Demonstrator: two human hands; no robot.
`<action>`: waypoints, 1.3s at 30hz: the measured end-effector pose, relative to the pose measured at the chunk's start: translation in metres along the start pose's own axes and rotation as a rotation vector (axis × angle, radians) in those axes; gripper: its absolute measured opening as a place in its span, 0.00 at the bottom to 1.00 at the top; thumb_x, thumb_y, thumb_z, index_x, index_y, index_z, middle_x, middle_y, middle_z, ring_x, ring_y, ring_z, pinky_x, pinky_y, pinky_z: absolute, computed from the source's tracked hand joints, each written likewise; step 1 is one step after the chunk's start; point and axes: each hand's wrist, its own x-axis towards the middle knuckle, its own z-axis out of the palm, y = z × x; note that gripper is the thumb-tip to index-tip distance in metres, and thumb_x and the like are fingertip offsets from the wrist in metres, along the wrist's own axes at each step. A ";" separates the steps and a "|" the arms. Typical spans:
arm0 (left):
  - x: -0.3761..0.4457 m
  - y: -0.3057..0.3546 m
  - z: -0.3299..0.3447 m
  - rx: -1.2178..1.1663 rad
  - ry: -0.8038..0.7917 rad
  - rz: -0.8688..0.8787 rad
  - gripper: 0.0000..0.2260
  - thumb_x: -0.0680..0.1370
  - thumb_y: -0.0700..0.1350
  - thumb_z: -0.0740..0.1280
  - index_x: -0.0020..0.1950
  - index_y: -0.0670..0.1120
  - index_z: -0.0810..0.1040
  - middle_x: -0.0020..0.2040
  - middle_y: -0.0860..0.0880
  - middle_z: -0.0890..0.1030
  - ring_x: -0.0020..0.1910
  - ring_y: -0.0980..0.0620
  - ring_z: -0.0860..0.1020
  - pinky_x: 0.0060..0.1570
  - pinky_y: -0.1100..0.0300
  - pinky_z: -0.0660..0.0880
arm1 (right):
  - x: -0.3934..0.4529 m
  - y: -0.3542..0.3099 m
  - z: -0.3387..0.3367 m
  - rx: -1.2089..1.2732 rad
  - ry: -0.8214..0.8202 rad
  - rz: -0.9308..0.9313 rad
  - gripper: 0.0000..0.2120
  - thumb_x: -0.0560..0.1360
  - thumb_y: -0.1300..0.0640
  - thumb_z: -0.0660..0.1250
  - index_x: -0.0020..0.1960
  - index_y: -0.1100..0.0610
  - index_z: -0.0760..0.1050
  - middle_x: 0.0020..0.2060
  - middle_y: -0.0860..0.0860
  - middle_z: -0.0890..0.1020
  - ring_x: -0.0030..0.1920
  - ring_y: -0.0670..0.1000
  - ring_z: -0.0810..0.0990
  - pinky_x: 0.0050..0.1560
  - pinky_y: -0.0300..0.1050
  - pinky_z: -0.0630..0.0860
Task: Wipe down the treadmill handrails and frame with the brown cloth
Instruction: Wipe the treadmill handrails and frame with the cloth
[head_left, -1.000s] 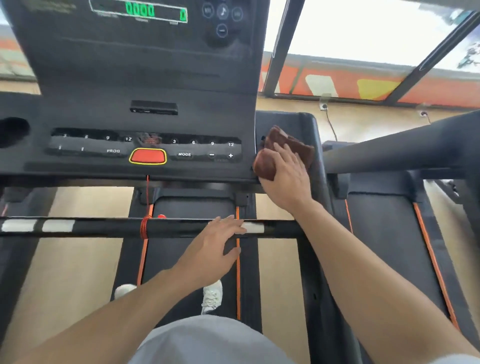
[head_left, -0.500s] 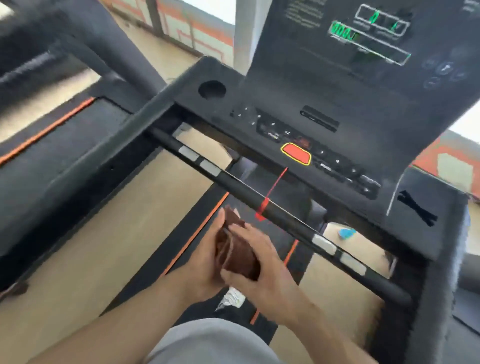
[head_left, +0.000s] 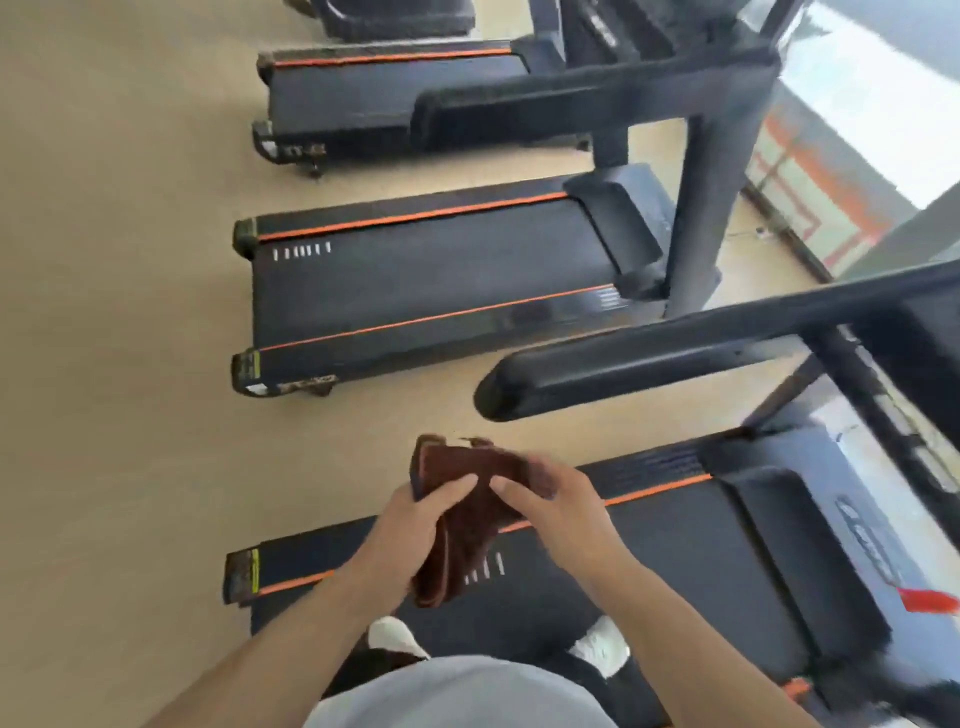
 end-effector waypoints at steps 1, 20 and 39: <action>0.002 0.004 -0.027 0.028 0.039 0.032 0.11 0.77 0.49 0.72 0.56 0.47 0.84 0.48 0.41 0.87 0.49 0.38 0.86 0.56 0.40 0.81 | 0.005 -0.010 0.025 -0.045 -0.002 -0.033 0.05 0.77 0.57 0.75 0.52 0.51 0.82 0.44 0.45 0.88 0.46 0.44 0.86 0.47 0.35 0.78; 0.068 0.102 -0.181 0.343 0.343 0.527 0.09 0.79 0.40 0.70 0.52 0.53 0.84 0.47 0.59 0.86 0.50 0.62 0.82 0.50 0.73 0.73 | 0.139 -0.140 0.159 -0.387 -0.214 -0.171 0.08 0.76 0.57 0.75 0.44 0.46 0.79 0.40 0.45 0.83 0.40 0.41 0.80 0.38 0.32 0.74; 0.177 0.225 -0.258 0.162 -0.017 0.252 0.20 0.65 0.56 0.79 0.53 0.50 0.87 0.52 0.47 0.87 0.57 0.49 0.83 0.62 0.55 0.75 | 0.267 -0.276 0.228 0.021 -0.260 -0.221 0.09 0.80 0.68 0.67 0.46 0.56 0.72 0.37 0.49 0.81 0.37 0.46 0.77 0.40 0.39 0.74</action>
